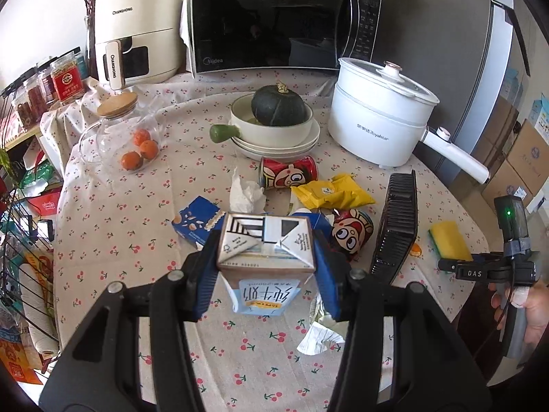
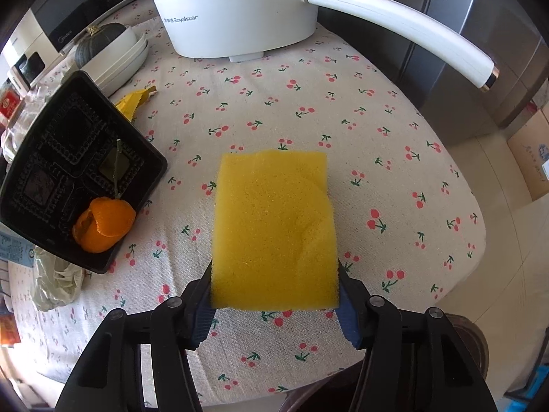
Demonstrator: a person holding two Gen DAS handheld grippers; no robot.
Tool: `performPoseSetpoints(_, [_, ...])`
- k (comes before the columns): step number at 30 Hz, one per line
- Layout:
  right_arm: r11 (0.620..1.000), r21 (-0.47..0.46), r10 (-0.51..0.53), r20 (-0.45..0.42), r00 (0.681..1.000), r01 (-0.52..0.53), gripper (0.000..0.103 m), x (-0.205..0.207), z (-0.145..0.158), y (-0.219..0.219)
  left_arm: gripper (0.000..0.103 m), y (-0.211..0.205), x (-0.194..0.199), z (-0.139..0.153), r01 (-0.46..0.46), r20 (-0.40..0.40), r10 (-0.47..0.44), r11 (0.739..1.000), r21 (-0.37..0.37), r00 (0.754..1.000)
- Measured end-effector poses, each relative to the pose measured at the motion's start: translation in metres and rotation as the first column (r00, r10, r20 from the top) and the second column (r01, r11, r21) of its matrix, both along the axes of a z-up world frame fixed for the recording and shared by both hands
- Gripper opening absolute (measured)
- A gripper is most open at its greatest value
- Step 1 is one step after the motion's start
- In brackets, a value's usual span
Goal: Collect trash
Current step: 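Grasp the milk carton with the left tool while the right tool grasps the yellow sponge, then carry the carton and sponge to the brown bin and release both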
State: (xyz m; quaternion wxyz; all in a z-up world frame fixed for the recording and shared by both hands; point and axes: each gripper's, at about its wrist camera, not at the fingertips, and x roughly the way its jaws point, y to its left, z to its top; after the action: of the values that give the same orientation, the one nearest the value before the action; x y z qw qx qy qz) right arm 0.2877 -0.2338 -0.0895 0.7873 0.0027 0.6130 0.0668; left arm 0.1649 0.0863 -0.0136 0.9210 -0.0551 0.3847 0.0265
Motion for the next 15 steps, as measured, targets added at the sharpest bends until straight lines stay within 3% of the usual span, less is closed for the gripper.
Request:
performPoseSetpoints(8, [0.998,0.047,0.044,0.06,0.997,-0.046,0.06,-0.023,0.043,-0.016,0.052,0.0,-0.025,0.02,0.031,0.052,-0.025,0.993,-0.113,0.998])
performPoseSetpoints(15, [0.993,0.067,0.095,0.076,0.993,-0.1,0.06,-0.062,0.058,-0.035,0.052,-0.041,-0.044,0.021,0.181,0.045,-0.176,0.96,-0.214,0.983])
